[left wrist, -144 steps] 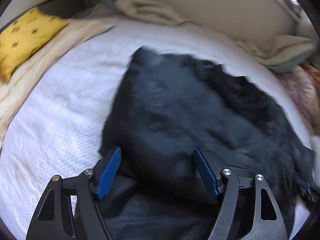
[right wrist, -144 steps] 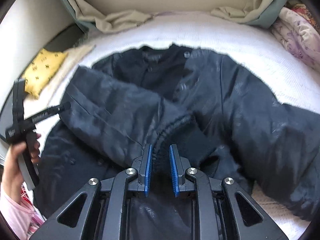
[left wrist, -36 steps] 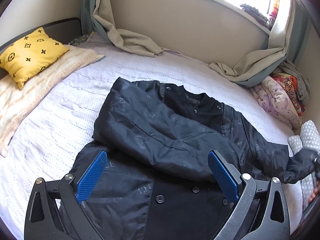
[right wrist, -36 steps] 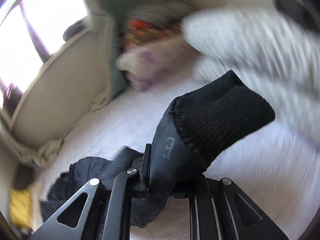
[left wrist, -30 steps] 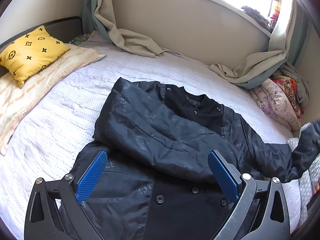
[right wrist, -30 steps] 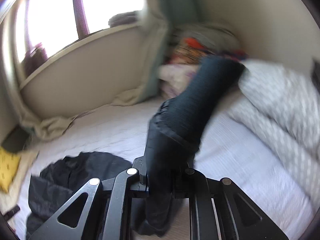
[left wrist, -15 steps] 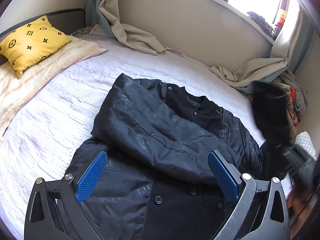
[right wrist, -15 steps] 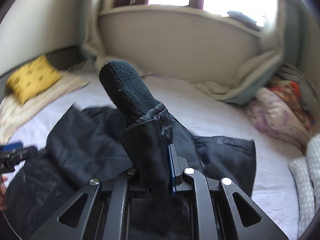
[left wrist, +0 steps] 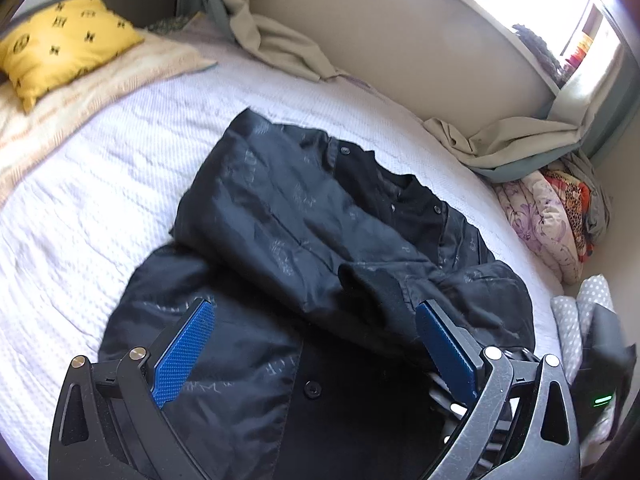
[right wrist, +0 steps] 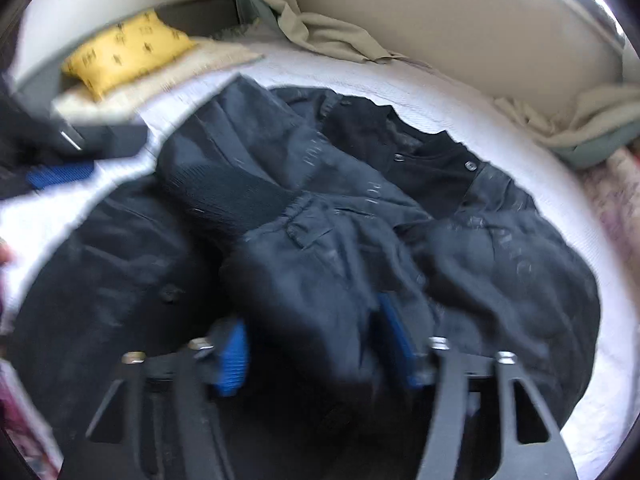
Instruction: Fold large clothes
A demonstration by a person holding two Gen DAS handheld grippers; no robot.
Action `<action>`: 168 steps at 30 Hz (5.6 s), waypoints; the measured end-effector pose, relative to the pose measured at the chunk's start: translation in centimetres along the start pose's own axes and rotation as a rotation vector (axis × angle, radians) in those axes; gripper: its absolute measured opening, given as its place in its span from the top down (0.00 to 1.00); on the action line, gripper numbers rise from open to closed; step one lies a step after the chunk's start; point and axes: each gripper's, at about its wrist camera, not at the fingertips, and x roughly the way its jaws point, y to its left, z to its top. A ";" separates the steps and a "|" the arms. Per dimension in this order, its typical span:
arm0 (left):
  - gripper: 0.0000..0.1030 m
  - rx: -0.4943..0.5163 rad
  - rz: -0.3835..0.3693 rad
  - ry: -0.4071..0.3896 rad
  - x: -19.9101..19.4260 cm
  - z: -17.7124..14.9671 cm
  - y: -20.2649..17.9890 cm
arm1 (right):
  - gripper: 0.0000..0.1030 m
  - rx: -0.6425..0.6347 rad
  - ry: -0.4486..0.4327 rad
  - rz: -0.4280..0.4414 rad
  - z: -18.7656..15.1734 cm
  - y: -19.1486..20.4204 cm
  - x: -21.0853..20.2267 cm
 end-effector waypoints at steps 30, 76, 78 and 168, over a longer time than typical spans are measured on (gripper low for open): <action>0.59 -0.063 -0.337 0.438 9.5 -1.5 -1.4 | 0.25 0.710 -0.192 0.137 -1.7 -21.0 -11.3; 0.89 -0.117 -0.010 0.180 5.9 2.0 5.7 | 0.39 0.683 -0.130 0.014 -1.6 -22.3 -7.0; 0.89 -0.114 0.014 0.212 6.0 1.5 5.9 | 0.39 0.681 -0.124 0.012 -1.6 -22.2 -6.9; 0.12 0.417 0.242 0.145 10.2 -3.7 -4.0 | 0.55 0.243 -0.053 -0.086 -3.9 -11.7 5.2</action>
